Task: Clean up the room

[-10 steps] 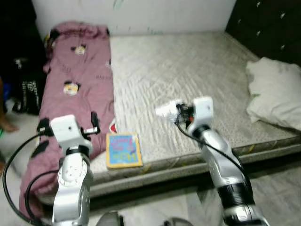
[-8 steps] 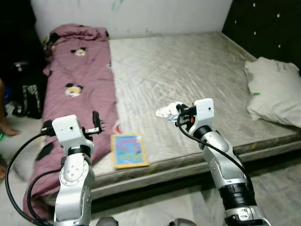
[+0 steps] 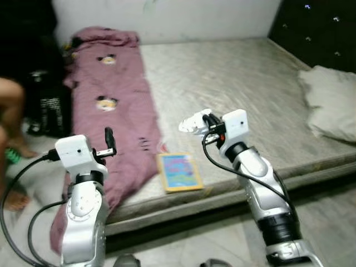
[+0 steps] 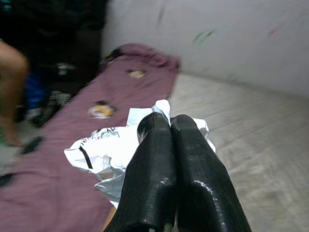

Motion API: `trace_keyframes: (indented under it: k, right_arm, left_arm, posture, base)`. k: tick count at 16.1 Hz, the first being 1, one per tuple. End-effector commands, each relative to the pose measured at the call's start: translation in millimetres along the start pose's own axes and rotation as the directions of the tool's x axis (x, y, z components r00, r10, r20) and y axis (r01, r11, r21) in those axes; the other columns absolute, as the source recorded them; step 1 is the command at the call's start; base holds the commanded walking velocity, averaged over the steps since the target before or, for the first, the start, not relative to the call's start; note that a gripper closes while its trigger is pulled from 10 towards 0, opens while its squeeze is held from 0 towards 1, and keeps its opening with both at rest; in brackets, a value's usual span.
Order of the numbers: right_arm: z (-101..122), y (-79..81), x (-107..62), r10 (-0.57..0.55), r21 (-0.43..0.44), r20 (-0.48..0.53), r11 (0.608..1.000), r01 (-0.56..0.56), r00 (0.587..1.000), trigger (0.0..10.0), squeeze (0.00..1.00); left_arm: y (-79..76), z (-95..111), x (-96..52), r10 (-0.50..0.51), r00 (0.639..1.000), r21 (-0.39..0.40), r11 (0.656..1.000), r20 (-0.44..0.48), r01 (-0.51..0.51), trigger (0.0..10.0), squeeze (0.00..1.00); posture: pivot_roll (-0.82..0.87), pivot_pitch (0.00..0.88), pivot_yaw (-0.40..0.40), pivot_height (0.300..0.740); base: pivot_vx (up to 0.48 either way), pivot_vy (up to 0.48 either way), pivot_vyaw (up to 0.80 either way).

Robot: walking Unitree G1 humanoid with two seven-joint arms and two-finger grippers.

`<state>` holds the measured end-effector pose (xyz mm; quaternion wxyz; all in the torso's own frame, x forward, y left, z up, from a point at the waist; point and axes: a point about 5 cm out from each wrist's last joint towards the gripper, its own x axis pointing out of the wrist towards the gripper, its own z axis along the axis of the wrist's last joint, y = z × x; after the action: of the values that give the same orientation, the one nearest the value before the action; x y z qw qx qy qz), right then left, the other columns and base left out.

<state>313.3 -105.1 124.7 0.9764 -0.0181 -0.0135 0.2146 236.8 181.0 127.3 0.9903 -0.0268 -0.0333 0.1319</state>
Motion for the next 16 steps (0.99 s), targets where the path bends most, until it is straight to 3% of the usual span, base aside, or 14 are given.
trace_keyframes:
  k: [1,3,4,8,11,16]
  right_arm:
    - [3,-2.5,-0.1,-0.010,0.025,0.014,1.000,0.009,1.000,10.0,0.00]
    - [-3,-2.4,-2.6,-0.013,0.053,0.011,0.999,0.013,1.000,10.0,0.00]
    - [-1,6.3,8.4,0.020,0.014,0.009,1.000,-0.021,1.000,10.0,0.00]
    - [9,26.1,23.6,0.123,-0.035,0.040,0.992,-0.121,0.992,10.0,0.00]
    - [7,21.4,14.8,0.100,-0.014,0.031,0.995,-0.099,0.995,10.0,0.00]
    - [10,15.5,19.7,0.031,-0.001,0.054,1.000,-0.031,0.998,10.0,0.00]
  left_arm:
    - [3.2,1,-3.6,0.020,1.000,0.021,1.000,0.013,-0.020,10.0,0.00]
    - [6.4,-5,-12.4,0.030,1.000,0.038,0.999,-0.004,-0.029,10.0,0.00]
    - [12.4,-6,-15.1,0.049,0.999,0.045,0.998,0.004,-0.049,10.0,0.00]
    - [20.1,-2,-14.5,0.072,0.997,0.049,0.996,0.032,-0.074,10.0,0.00]
    - [18.5,2,-14.2,0.068,0.997,0.071,0.995,0.032,-0.070,10.0,0.00]
    - [10.6,10,3.2,0.052,0.997,0.117,0.991,0.064,-0.059,10.0,0.00]
  posture:
    - [-0.01,0.000,-0.056,0.740]
    - [0.02,0.000,-0.075,0.740]
    - [0.05,0.000,-0.096,0.740]
    - [0.06,0.000,-0.105,0.740]
    - [0.04,0.000,-0.080,0.740]
    - [0.02,0.000,-0.051,0.740]
  base:
    - [0.000,0.000,0.00]
    - [0.000,0.000,0.00]
    - [0.000,0.000,0.00]
    - [0.000,0.000,0.00]
    - [0.000,0.000,0.00]
    - [0.000,0.000,0.74]
